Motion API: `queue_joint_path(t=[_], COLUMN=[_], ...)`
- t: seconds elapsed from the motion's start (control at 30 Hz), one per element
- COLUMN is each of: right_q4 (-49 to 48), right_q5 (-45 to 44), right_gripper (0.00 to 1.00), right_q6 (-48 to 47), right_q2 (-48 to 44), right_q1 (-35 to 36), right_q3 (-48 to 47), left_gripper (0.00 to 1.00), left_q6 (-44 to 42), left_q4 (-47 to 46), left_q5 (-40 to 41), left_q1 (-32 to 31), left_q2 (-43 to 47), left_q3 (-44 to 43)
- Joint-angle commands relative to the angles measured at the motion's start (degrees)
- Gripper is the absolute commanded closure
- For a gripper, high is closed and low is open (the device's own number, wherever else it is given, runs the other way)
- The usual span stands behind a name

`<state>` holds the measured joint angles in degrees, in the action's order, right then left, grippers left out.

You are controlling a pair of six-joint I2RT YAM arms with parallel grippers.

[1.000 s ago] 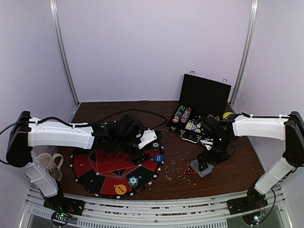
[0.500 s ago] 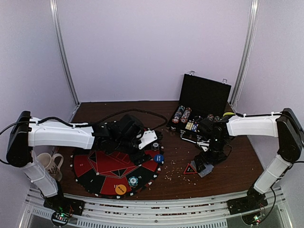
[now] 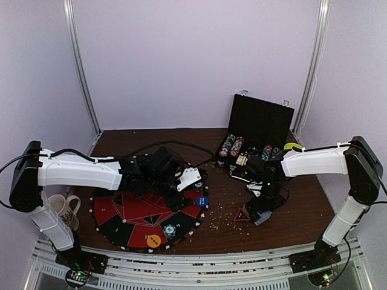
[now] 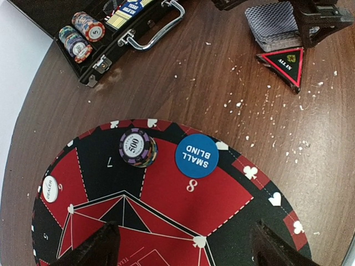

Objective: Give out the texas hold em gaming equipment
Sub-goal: Pick up the face-down deck piles from the center of the board.

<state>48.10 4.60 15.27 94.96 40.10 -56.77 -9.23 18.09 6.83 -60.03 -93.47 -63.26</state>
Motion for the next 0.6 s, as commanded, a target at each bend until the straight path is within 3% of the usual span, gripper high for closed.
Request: queue_joint_path(t=[0.0,0.17,0.37,0.57], right_q4=[0.0,-1.2,0.2,1.3], right_q5=[-4.5,-2.4,-4.6,-5.2], right_gripper=[0.12,0.13,0.32,0.40], right_q6=[0.8,0.7,1.6,0.5], right_q2=[1.4,2.3,3.2,3.1], right_q1=[1.9,3.3,4.1,4.4], right_q3=[-0.7,-0.1,-0.5,-1.9], left_gripper=[0.16,0.16,0.16,0.16], left_q6=[-1.0,-1.1,-1.4,-1.5], left_q4=[-0.9,-0.8,-0.8,-0.6], left_q5=[-0.7,-0.7,-0.7,-0.7], left_q1=[0.4,0.5,0.7,0.8], left_q2=[-0.3,-0.4,-0.5,-0.6], left_q3=[0.1,0.2,0.2,-0.3])
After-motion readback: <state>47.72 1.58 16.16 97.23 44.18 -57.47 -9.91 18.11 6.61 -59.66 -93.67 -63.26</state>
